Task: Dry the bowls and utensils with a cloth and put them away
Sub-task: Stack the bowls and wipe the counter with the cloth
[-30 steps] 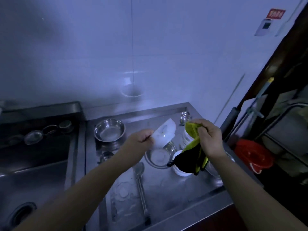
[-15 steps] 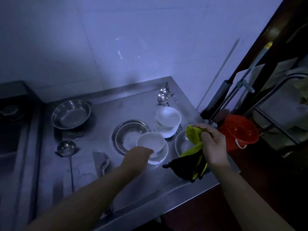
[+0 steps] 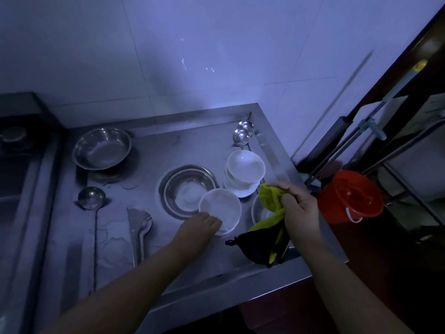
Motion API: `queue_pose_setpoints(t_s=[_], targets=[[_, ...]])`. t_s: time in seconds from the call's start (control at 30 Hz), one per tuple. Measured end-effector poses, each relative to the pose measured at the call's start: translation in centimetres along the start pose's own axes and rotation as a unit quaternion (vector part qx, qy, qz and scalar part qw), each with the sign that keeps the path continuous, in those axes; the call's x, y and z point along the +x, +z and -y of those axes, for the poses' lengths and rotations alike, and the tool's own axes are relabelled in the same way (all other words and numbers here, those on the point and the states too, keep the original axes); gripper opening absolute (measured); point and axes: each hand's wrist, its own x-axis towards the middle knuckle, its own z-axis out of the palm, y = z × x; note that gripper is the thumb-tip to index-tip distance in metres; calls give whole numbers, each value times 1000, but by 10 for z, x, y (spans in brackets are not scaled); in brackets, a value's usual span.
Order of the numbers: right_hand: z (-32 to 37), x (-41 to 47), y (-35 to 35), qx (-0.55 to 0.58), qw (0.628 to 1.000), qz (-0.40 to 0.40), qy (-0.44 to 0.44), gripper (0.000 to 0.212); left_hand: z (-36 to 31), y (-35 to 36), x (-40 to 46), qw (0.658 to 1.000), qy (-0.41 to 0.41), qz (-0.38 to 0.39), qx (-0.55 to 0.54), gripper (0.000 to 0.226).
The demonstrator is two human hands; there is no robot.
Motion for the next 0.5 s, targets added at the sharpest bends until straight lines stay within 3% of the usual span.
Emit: queue_pose_setpoints(t_s=[0.1,0.2,0.27,0.37,0.4,0.5], targets=[[10,1,14,18,999,26,4,36,4,-7,-22,991,-102,-83,-34,33],[17,2,31,11,998,57,2,36,13,-7,-71,946,-295,-123,-47,40],[20,2,46,11,997,80,-9,38,16,-7,-104,893,-439,-85,-49,47],[24,0,67,21,993,116,-32,39,15,-14,-133,776,-620,13,-114,58],[26,0,74,27,991,129,-37,38,15,-14,-140,755,-643,41,-125,55],[31,-2,91,34,984,165,-53,39,10,-9,-154,755,-638,75,-131,45]])
